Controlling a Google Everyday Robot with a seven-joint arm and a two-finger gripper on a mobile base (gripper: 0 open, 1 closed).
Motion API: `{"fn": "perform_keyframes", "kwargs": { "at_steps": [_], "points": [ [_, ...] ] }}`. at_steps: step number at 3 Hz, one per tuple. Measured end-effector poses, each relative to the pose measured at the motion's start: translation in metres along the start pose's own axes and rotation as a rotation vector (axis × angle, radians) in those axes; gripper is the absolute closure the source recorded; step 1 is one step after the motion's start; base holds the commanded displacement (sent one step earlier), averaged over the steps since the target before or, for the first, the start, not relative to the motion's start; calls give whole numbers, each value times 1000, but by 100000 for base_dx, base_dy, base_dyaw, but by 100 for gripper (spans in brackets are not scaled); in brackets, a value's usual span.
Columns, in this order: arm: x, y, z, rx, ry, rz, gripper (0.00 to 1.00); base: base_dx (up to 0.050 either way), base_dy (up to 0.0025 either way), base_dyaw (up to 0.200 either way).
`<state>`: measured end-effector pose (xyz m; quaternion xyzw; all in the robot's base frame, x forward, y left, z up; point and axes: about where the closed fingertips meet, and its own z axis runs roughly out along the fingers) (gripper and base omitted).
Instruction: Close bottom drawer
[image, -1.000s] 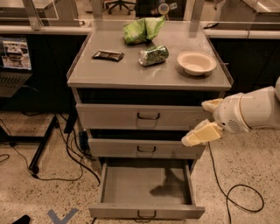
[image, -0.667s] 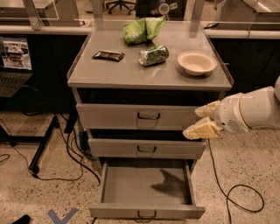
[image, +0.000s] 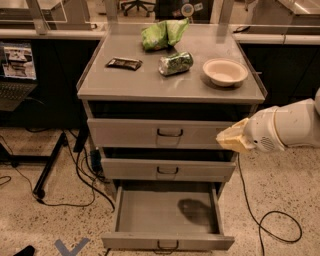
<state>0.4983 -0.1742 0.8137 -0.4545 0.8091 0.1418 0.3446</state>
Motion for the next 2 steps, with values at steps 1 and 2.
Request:
{"fn": "perform_keyframes", "kwargs": {
  "at_steps": [1, 2],
  "points": [
    [9, 3, 4, 56, -1, 18, 100, 0, 0, 0],
    [52, 23, 25, 123, -7, 121, 100, 0, 0, 0]
  ]
}}
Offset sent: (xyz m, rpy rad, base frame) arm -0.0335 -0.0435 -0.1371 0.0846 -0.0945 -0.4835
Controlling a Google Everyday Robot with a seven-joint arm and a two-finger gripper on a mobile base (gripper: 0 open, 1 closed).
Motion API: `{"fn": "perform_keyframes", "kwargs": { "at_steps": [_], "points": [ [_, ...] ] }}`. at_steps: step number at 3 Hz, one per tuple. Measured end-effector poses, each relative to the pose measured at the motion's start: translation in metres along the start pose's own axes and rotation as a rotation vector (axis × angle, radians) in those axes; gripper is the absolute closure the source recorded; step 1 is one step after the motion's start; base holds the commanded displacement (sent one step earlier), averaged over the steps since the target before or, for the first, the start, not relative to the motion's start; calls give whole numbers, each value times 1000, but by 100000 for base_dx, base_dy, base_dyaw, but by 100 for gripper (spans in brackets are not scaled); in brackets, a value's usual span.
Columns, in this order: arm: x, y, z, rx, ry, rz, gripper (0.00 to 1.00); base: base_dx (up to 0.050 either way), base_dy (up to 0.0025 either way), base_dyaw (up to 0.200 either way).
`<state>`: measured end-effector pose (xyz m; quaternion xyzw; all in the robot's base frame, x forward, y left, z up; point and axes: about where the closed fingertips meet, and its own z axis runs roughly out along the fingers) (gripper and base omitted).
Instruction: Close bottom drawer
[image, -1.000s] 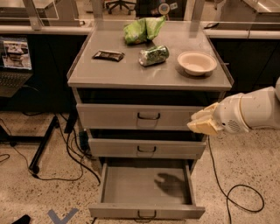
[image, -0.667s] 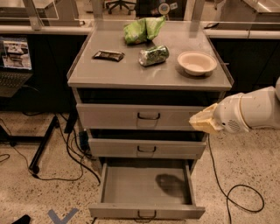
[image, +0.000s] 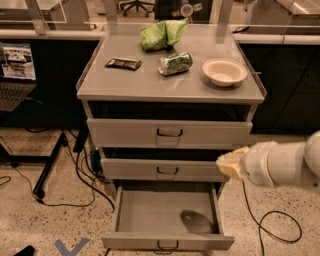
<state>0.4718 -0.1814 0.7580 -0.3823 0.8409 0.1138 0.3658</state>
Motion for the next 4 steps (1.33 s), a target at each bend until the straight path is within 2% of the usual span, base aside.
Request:
{"fn": "perform_keyframes", "kwargs": {
  "at_steps": [1, 2, 3, 4],
  "points": [
    [53, 11, 28, 52, -8, 133, 100, 0, 0, 0],
    [90, 7, 52, 114, -19, 235, 100, 0, 0, 0],
    [125, 7, 72, 145, 10, 314, 100, 0, 0, 0],
    [159, 11, 90, 149, 57, 385, 100, 0, 0, 0]
  ]
}}
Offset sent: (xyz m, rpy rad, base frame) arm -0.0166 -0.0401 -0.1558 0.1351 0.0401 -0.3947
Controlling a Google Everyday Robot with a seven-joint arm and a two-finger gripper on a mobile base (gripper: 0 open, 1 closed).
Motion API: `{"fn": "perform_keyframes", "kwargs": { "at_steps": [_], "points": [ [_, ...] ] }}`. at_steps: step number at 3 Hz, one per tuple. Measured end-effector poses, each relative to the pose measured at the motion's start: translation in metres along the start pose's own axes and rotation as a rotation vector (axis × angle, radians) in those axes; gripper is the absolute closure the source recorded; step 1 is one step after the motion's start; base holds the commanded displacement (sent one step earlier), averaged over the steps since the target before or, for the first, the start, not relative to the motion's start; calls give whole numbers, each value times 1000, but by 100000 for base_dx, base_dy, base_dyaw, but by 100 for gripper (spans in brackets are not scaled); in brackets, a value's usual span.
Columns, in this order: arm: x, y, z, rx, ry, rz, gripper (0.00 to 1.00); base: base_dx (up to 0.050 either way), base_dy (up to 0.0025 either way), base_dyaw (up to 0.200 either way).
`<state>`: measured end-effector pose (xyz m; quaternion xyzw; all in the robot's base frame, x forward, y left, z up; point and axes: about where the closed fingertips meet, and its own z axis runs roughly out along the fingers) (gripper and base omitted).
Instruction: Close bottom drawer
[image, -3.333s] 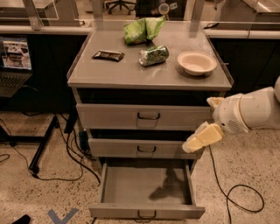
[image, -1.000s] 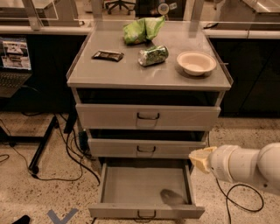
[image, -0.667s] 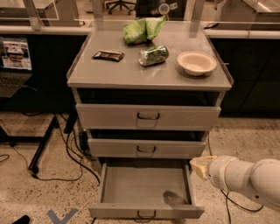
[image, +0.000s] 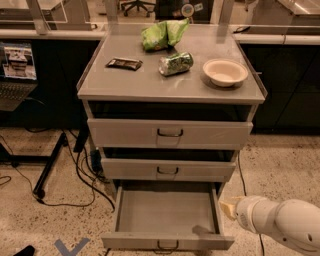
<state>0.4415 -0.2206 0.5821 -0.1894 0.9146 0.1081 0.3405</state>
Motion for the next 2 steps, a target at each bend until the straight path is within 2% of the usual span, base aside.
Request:
{"fn": "perform_keyframes", "kwargs": {
  "at_steps": [1, 2],
  "points": [
    [31, -3, 17, -5, 62, 60, 100, 0, 0, 0],
    [57, -5, 32, -45, 109, 100, 100, 0, 0, 0]
  ]
}}
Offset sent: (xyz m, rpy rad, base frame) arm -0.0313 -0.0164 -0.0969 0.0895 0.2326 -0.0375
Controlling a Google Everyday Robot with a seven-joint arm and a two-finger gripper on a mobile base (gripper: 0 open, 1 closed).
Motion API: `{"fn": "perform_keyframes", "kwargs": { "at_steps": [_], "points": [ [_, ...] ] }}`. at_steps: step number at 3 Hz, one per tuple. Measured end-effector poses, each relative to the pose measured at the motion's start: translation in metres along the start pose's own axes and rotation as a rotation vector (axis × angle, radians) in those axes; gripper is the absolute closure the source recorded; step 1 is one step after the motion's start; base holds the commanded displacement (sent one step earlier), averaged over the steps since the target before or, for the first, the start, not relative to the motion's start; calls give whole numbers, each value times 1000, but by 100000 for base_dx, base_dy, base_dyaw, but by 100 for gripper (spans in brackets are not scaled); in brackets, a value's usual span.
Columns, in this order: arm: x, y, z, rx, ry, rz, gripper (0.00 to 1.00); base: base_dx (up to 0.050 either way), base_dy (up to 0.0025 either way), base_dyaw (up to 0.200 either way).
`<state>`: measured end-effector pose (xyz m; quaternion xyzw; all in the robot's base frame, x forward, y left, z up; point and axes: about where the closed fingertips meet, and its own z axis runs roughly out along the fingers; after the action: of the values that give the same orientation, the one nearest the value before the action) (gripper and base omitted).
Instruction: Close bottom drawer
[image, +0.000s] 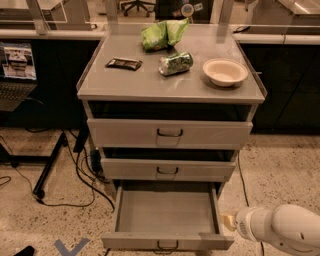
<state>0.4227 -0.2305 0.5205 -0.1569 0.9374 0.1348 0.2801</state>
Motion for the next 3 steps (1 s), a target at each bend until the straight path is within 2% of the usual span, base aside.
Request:
{"fn": "perform_keyframes", "kwargs": {
  "at_steps": [1, 2, 3],
  "points": [
    [4, 0, 3, -9, 9, 7, 100, 0, 0, 0],
    [6, 5, 0, 8, -29, -12, 100, 0, 0, 0],
    [31, 11, 14, 27, -79, 40, 100, 0, 0, 0]
  ]
}}
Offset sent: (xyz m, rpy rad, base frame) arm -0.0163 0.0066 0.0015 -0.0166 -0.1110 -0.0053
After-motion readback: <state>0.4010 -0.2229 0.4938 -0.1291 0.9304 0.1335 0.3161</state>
